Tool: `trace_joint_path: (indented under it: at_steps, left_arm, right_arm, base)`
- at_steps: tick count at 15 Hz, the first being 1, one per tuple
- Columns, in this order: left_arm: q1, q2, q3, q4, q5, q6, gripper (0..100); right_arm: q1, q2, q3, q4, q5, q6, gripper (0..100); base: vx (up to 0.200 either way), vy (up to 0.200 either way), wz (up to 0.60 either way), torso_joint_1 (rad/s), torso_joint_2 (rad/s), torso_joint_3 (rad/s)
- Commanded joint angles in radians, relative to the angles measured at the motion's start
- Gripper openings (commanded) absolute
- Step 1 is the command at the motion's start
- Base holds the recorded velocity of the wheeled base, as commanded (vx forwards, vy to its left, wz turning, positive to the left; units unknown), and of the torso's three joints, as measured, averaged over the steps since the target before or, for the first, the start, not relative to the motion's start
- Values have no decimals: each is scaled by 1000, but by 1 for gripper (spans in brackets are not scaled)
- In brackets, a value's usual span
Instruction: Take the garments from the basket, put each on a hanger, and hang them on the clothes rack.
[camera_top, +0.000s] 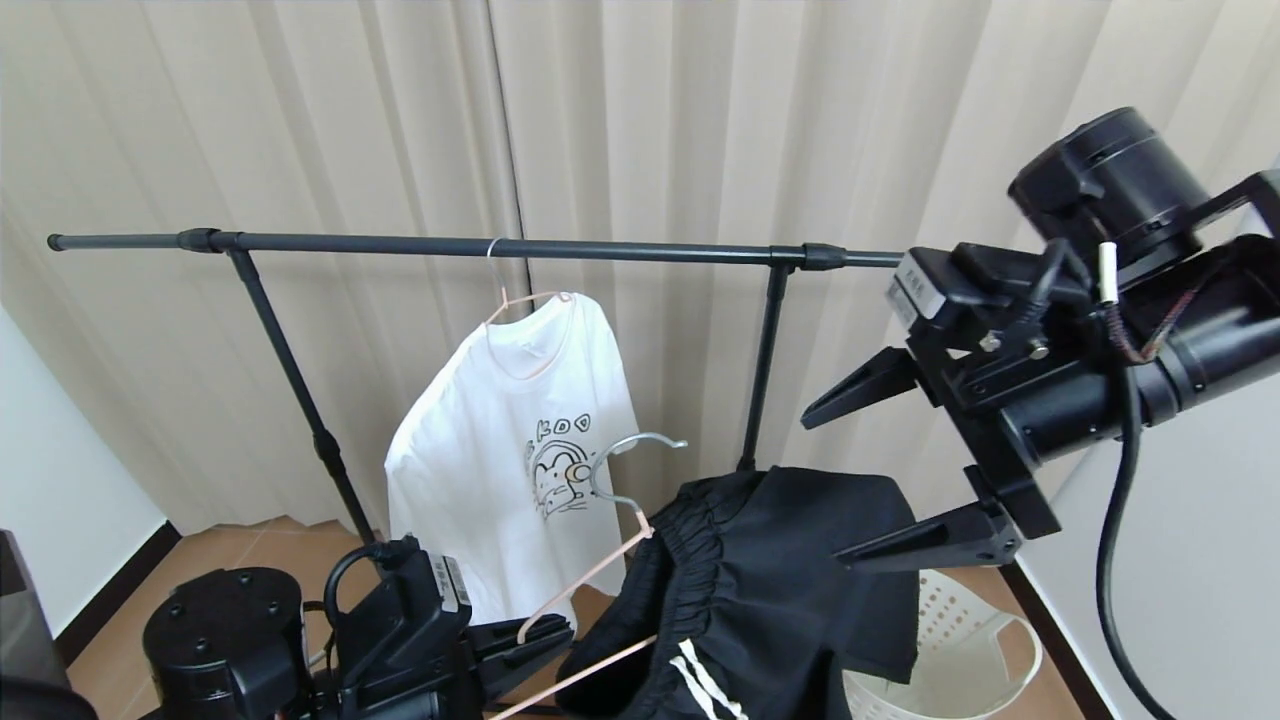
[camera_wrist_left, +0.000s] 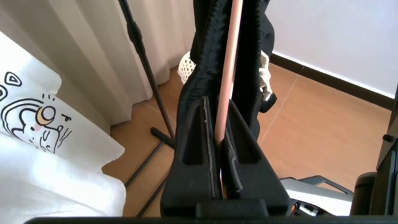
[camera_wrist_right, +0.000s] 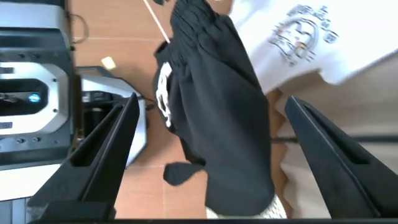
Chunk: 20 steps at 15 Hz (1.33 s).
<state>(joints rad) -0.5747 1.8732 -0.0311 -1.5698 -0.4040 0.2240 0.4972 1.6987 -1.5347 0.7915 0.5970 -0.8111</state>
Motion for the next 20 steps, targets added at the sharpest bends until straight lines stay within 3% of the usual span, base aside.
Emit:
trace_joint_path:
  at_steps: [1, 8, 20]
  left_arm:
    - [-8, -23, 7, -1, 1, 0, 0]
    - [-27, -31, 16, -1, 2, 0, 0]
    - [-48, -32, 19, -1, 4, 1, 0]
  right_arm:
    - [32, 82, -7, -1, 9, -2, 100]
    - [78, 185, -5, -78, 17, 3, 100]
    - [101, 240, -50, -81, 17, 6, 100]
  base:
    - [0, 0, 0, 0, 0, 0]
    - [0, 0, 0, 0, 0, 0]
    - [0, 0, 0, 0, 0, 0]
